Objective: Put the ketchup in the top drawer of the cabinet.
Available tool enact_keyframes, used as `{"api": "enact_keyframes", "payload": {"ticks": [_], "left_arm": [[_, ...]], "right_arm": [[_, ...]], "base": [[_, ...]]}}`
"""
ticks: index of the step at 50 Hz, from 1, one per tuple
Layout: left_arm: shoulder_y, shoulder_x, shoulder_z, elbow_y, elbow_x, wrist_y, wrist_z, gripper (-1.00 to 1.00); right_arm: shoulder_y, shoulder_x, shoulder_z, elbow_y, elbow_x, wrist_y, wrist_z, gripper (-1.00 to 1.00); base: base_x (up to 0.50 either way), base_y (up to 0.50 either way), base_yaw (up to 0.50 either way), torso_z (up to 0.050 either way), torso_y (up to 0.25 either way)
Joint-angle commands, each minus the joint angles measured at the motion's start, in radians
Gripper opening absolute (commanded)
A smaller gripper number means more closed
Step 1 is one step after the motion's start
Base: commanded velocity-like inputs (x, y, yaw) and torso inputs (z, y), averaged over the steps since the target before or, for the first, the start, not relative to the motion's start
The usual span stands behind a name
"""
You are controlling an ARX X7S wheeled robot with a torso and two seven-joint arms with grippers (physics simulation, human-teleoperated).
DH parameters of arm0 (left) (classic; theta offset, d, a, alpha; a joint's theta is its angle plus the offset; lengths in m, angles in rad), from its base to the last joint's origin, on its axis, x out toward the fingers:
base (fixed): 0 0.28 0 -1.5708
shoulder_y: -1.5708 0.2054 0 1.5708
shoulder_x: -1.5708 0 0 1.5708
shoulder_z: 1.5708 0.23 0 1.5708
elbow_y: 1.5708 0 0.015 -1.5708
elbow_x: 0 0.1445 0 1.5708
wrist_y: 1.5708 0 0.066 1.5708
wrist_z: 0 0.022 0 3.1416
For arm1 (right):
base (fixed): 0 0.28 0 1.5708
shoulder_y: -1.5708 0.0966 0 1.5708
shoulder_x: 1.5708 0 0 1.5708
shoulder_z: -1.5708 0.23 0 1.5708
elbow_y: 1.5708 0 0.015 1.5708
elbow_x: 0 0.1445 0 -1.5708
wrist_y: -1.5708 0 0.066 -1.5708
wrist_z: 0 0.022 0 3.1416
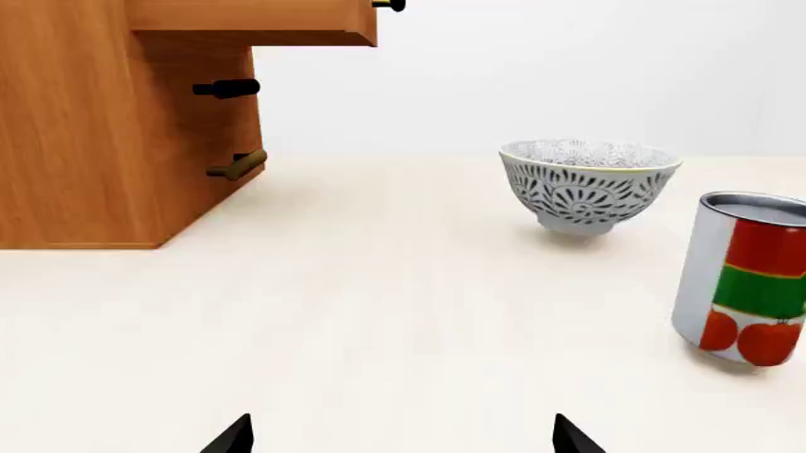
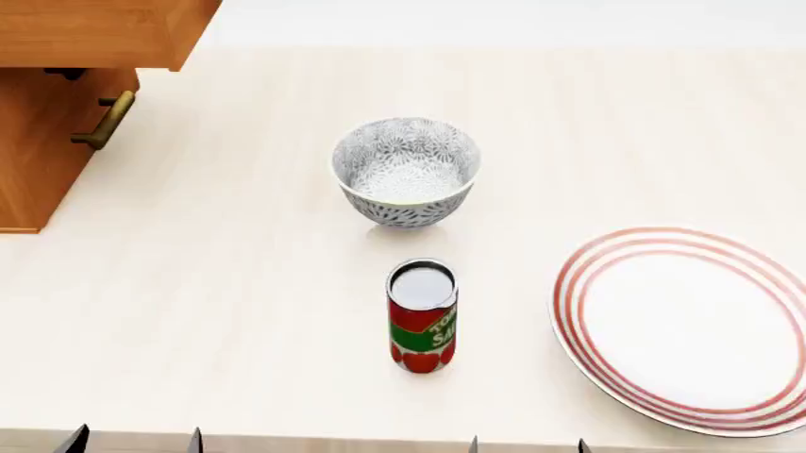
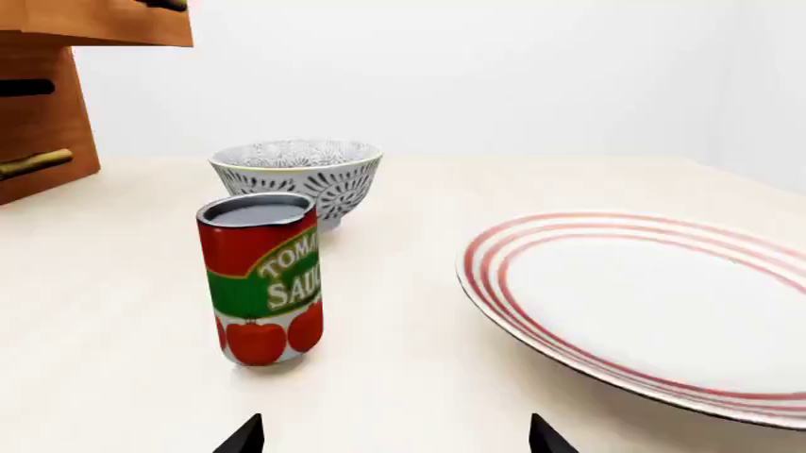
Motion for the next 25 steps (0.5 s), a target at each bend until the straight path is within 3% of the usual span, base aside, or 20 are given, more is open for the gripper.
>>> {"api": "enact_keyframes", "payload": {"ticks": [1, 13, 25], "left_arm": [[0.004, -0.009, 0.011, 0.010, -0.009, -0.006, -0.011, 1.00], [-0.036, -0.057, 0.037, 0.258, -0.029, -0.157, -0.069, 1.00], [-0.006, -0.075, 0.026, 0.530, -0.095, -0.292, -0.101, 1.00]], "right_arm": [[-0.003, 0.020, -0.025, -0.013, 0.020, 0.009, 0.026, 1.00], [0.043, 0.074, 0.004, -0.283, 0.115, 0.203, 0.052, 1.00], [-0.021, 0.108, 0.005, -0.522, 0.112, 0.220, 0.090, 1.00]], "base": [[0.00, 0.00, 0.00, 0.000, 0.000], [0.00, 0.00, 0.00, 0.000, 0.000], [0.00, 0.00, 0.00, 0.000, 0.000]]}}
